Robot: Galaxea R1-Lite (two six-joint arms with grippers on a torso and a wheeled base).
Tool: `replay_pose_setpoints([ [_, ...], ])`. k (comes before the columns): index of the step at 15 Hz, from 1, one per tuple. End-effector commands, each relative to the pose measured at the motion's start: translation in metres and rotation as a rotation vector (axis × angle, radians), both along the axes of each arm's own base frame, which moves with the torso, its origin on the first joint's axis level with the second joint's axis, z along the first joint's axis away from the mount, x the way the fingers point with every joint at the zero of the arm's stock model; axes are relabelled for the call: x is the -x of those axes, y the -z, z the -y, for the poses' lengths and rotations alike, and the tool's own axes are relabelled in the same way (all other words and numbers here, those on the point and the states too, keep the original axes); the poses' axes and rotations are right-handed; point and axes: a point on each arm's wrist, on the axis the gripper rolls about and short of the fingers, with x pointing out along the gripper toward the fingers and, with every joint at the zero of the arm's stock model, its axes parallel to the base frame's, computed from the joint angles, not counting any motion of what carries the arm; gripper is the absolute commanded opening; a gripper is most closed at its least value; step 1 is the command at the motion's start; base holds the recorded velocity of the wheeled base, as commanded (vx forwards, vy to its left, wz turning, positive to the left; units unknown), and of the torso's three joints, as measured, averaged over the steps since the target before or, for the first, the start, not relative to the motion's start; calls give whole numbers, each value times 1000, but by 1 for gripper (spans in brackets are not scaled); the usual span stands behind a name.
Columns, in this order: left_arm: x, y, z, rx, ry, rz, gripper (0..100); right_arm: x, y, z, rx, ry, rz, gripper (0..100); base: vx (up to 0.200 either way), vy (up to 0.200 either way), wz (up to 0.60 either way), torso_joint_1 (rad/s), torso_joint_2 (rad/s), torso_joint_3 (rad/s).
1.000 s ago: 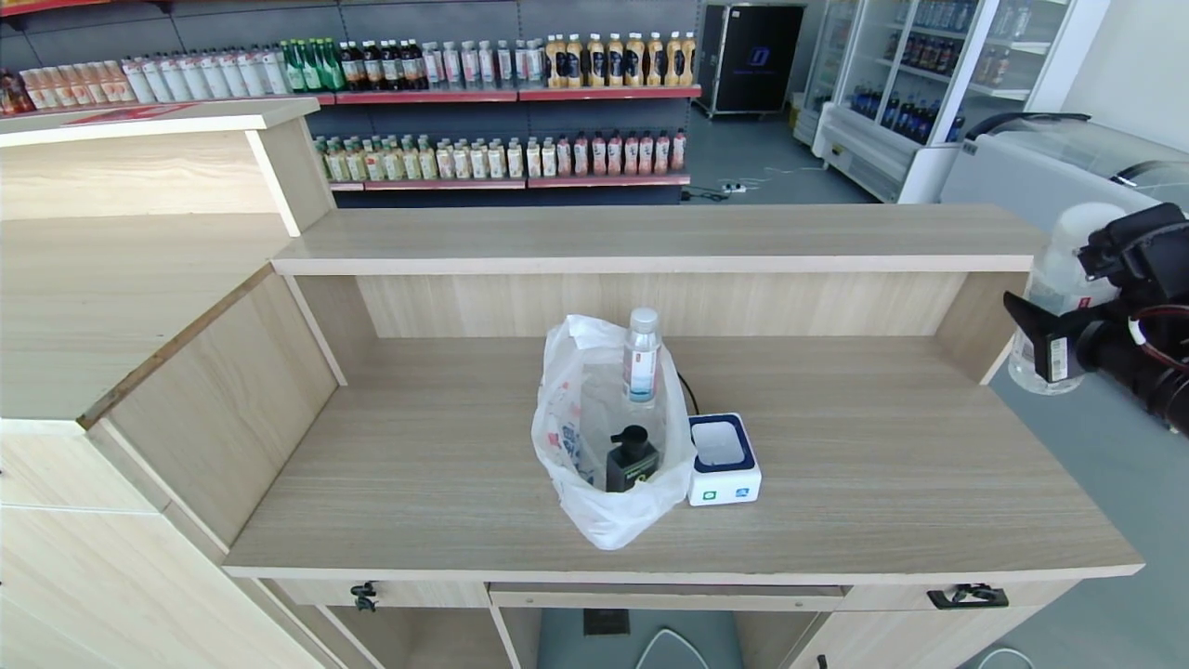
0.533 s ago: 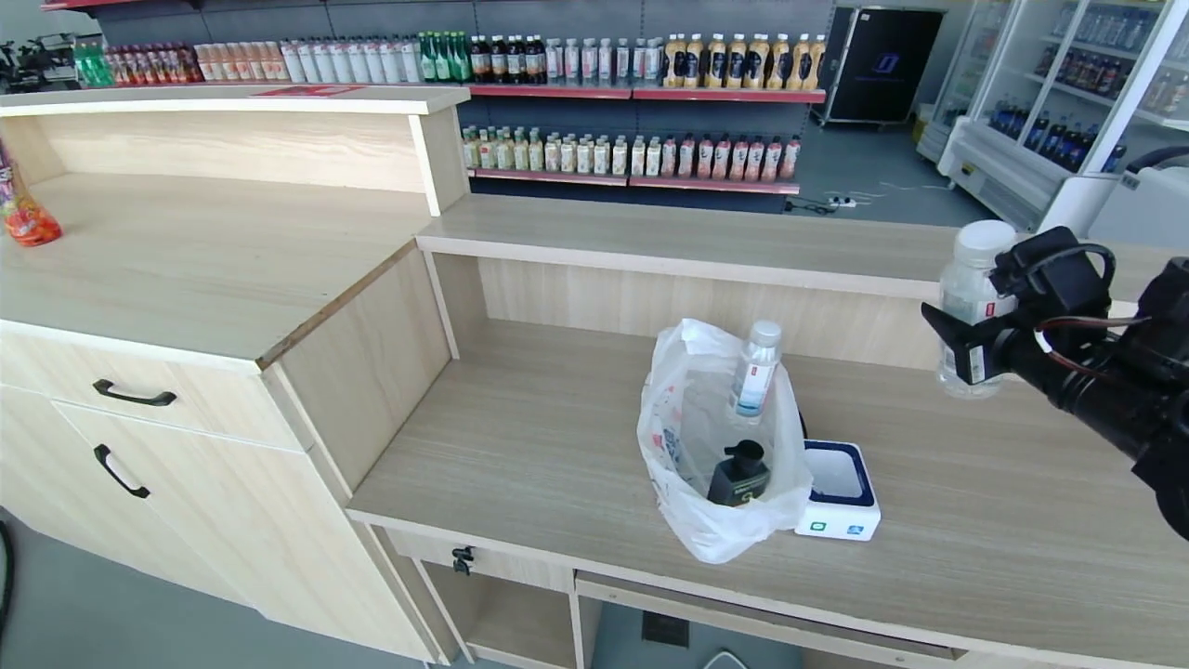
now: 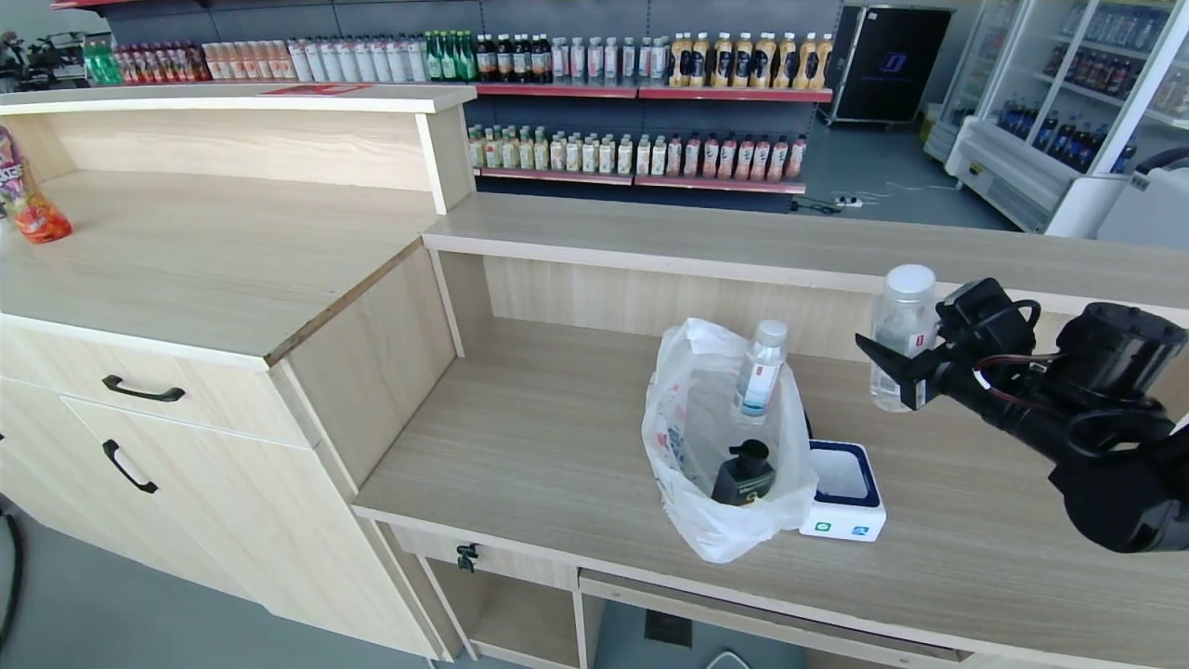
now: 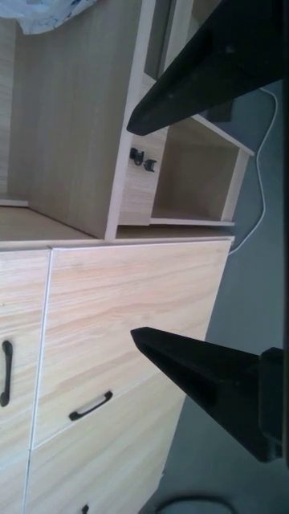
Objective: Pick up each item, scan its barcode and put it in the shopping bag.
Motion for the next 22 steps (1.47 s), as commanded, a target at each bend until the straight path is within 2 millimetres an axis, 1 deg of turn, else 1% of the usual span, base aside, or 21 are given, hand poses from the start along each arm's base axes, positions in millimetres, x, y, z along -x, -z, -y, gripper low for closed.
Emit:
replay_pose_setpoints([
  [1,0,0,0,0,-1,0,100,-6,16,4,21,-3,-39,0,0,0,0,0,0,0],
  [3,0,0,0,0,-1,0,100,-10,22,5,39,-30,-38,0,0,0,0,0,0,0],
  [6,0,0,0,0,-1,0,100,-15,32,4,87,-109,24,0,0,0,0,0,0,0],
  [9,0,0,0,0,-1,0,100,-20,37,3,129,-159,74,0,0,0,0,0,0,0],
  [11,0,0,0,0,-1,0,100,-25,43,5,153,-171,80,0,0,0,0,0,0,0],
  [13,0,0,0,0,-1,0,100,-35,49,5,162,-176,90,0,0,0,0,0,0,0],
  [16,0,0,0,0,-1,0,100,-42,56,1,163,-213,89,0,0,0,0,0,0,0],
  [17,0,0,0,0,-1,0,100,-43,59,-4,167,-242,88,0,0,0,0,0,0,0],
  [19,0,0,0,0,-1,0,100,-45,60,-11,181,-291,101,0,0,0,0,0,0,0],
  [22,0,0,0,0,-1,0,100,-50,61,-14,219,-339,135,0,0,0,0,0,0,0],
])
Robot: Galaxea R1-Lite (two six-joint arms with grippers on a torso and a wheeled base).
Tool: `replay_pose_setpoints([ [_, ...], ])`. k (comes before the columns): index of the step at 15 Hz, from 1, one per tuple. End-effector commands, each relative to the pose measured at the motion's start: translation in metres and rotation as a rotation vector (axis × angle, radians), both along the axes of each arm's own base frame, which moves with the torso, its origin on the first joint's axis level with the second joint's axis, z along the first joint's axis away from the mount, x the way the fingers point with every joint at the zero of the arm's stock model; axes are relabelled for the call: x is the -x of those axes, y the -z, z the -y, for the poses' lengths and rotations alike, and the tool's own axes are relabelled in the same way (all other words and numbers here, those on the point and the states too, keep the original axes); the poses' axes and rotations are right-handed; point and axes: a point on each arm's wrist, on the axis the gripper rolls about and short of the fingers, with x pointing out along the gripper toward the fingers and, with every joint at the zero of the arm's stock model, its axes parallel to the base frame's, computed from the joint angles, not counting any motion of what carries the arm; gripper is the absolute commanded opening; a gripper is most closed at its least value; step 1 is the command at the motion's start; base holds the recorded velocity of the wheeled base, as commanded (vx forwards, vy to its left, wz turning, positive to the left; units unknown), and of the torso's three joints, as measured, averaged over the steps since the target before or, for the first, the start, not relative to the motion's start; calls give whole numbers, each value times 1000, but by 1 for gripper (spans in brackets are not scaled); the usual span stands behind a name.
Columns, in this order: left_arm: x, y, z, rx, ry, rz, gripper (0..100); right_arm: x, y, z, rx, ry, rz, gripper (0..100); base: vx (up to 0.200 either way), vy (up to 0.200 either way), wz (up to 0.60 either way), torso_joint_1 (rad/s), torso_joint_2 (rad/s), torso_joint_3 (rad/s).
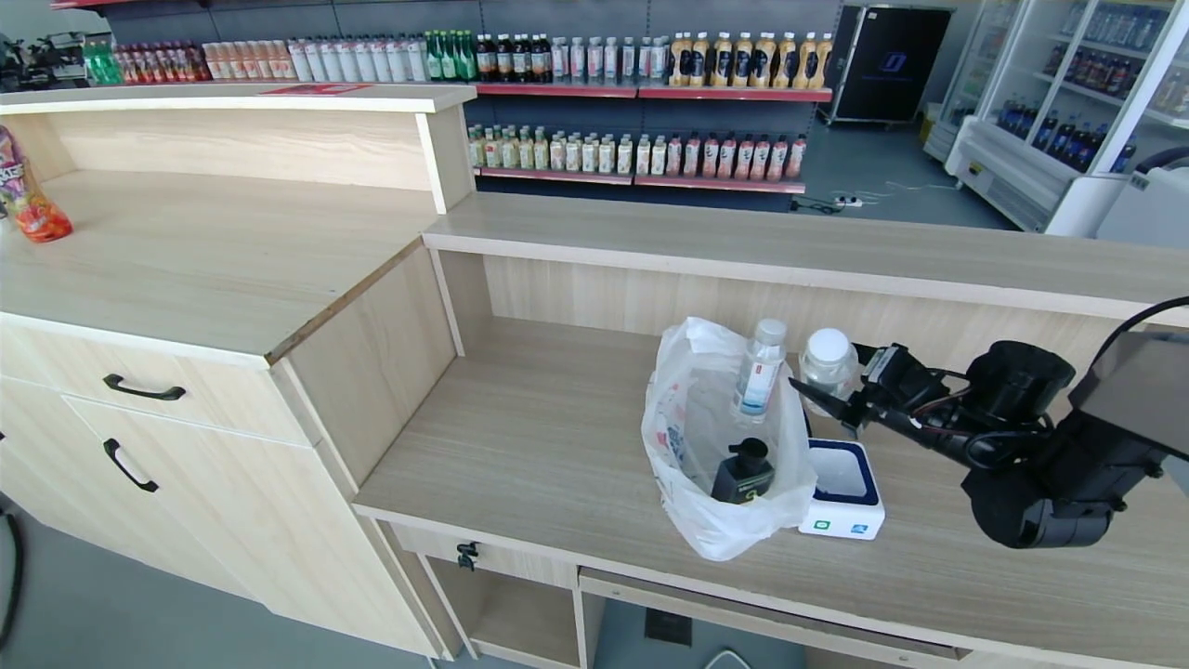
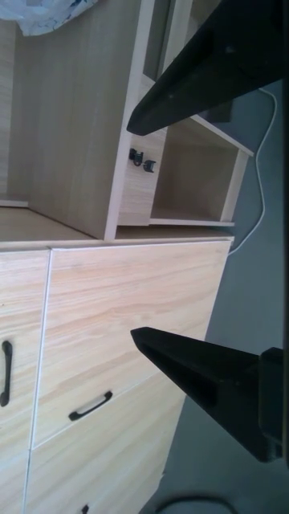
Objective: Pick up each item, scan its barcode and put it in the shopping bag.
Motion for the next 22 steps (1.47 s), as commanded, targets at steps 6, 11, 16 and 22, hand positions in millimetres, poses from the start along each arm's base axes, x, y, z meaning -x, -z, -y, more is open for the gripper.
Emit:
replay_pose_setpoints([
  [6,0,0,0,0,-1,0,100,-5,13,0,15,-5,-13,0,0,0,0,0,0,0],
  [11,0,0,0,0,-1,0,100,-11,15,-15,14,-45,-3,0,0,0,0,0,0,0],
  [16,0,0,0,0,-1,0,100,-8,17,-21,17,-51,-14,0,0,0,0,0,0,0],
  [22,0,0,0,0,-1,0,100,3,6,-6,27,13,-14,0,0,0,0,0,0,0],
])
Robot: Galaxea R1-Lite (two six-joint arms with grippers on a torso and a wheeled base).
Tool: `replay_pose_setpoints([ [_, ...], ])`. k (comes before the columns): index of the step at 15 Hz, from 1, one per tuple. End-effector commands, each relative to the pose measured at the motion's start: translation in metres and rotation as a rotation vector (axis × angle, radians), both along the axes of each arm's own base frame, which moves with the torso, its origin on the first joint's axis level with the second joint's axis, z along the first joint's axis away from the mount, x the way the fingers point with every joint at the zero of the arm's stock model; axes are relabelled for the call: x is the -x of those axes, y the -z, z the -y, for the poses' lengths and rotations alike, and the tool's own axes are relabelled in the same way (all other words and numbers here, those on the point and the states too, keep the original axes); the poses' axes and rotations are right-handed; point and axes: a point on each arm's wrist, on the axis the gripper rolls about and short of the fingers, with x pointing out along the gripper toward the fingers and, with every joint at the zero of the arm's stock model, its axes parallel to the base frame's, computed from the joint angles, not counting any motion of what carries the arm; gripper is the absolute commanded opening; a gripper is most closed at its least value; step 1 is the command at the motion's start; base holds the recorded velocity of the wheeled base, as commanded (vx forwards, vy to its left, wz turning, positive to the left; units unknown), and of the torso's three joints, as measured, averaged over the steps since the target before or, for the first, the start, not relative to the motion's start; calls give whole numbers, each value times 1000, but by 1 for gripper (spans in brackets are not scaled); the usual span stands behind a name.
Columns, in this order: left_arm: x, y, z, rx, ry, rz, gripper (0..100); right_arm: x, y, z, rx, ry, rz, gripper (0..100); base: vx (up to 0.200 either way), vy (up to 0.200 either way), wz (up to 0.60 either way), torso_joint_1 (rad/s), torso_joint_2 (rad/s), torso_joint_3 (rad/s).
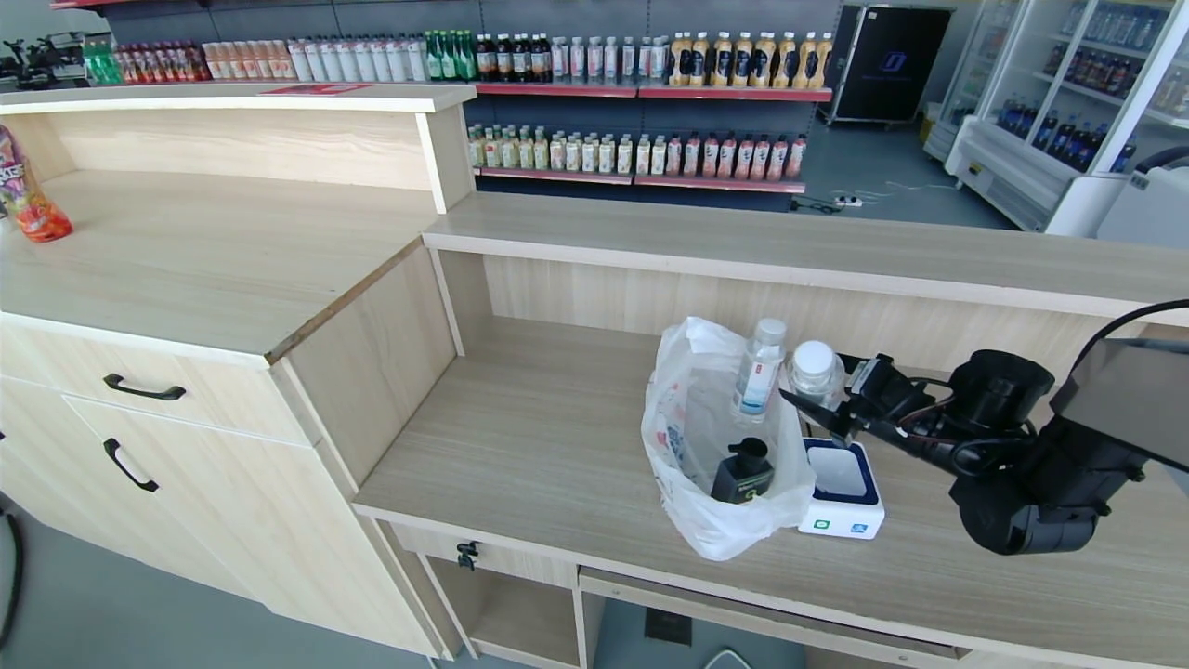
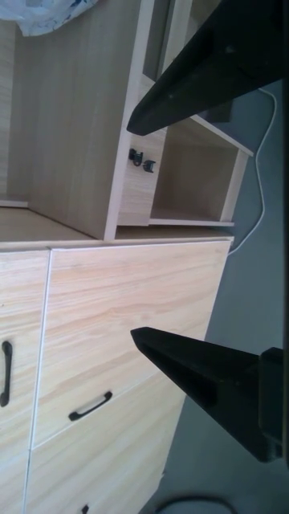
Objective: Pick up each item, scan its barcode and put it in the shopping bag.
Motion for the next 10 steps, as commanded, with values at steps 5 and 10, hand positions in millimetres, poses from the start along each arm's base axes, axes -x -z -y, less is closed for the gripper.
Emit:
replay_pose_setpoints([
  [5,0,0,0,0,-1,0,100,8,-13,15,27,39,-8,0,0,0,0,0,0,0],
  [10,0,0,0,0,-1,0,100,14,-11,25,59,65,-31,0,0,0,0,0,0,0],
])
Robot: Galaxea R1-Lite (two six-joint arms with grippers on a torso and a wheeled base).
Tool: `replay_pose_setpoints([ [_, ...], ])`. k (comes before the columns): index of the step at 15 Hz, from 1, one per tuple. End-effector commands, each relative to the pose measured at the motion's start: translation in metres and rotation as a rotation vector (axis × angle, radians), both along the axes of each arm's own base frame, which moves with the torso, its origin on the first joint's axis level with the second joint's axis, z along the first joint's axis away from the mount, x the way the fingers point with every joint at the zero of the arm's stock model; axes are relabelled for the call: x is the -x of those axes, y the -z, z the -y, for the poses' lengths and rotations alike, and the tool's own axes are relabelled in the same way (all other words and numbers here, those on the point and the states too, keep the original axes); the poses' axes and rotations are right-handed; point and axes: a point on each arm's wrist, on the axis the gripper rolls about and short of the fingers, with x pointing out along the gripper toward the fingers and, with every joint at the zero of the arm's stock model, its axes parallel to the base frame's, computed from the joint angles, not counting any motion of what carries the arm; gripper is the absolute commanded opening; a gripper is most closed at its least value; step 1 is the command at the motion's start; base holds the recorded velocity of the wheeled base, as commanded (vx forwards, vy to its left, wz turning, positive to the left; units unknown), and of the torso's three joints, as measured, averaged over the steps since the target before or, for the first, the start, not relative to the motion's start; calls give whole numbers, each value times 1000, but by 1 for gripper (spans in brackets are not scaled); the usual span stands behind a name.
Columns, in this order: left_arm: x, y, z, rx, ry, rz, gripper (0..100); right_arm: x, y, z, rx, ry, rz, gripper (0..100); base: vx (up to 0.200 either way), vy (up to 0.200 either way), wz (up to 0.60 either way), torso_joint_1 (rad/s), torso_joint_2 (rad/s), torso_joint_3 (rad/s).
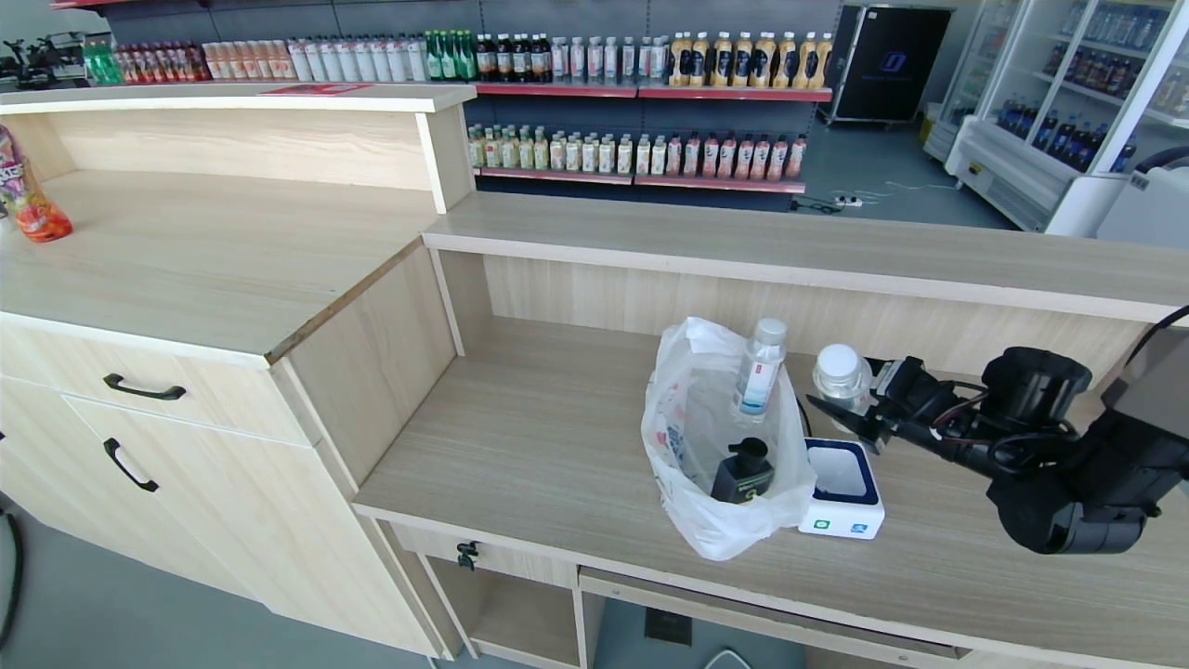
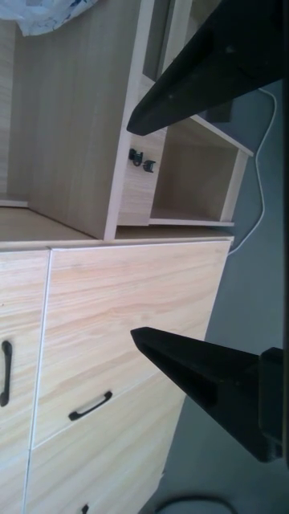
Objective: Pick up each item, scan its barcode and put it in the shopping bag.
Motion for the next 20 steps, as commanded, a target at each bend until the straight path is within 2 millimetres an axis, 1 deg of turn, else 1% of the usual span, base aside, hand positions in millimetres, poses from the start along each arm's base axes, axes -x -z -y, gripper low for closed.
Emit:
replay_pose_setpoints([
  [1,0,0,0,0,-1,0,100,2,-4,2,1,3,9,0,0,0,0,0,0,0],
  [9,0,0,0,0,-1,0,100,4,-5,3,1,8,-2,0,0,0,0,0,0,0],
  [10,0,0,0,0,-1,0,100,3,-12,3,-4,13,-3,0,0,0,0,0,0,0],
  [11,0,0,0,0,-1,0,100,4,-26,3,-19,44,-13,0,0,0,0,0,0,0],
  [12,0,0,0,0,-1,0,100,9,-46,3,-87,115,-77,0,0,0,0,0,0,0],
  [13,0,0,0,0,-1,0,100,19,-68,3,-186,197,-133,0,0,0,0,0,0,0],
  [15,0,0,0,0,-1,0,100,33,-109,2,-387,344,-177,0,0,0,0,0,0,0],
  [16,0,0,0,0,-1,0,100,36,-118,4,-448,414,-167,0,0,0,0,0,0,0],
  [17,0,0,0,0,-1,0,100,37,-121,4,-487,472,-158,0,0,0,0,0,0,0],
  [18,0,0,0,0,-1,0,100,39,-118,4,-525,534,-166,0,0,0,0,0,0,0],
  [20,0,0,0,0,-1,0,100,43,-112,-8,-582,600,-198,0,0,0,0,0,0,0],
])
